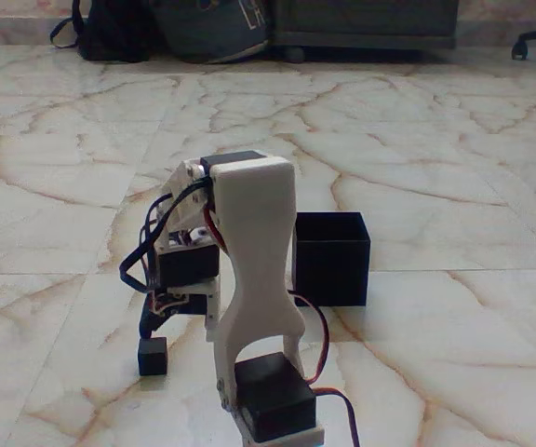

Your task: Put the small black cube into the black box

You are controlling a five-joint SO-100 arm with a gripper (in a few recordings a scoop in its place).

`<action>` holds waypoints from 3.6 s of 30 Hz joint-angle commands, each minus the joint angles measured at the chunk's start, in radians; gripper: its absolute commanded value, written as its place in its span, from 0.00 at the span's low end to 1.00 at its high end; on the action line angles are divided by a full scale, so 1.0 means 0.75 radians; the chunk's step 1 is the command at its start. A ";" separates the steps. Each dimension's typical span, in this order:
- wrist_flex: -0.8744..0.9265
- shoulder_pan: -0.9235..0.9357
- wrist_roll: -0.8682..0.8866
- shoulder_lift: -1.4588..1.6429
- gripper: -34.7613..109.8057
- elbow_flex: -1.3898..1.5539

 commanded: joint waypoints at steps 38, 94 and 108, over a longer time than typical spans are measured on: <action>-0.012 0.141 0.022 -0.622 0.25 -0.851; -0.924 0.538 -0.372 -0.233 0.29 -0.560; -0.933 0.575 -0.409 0.951 0.29 0.963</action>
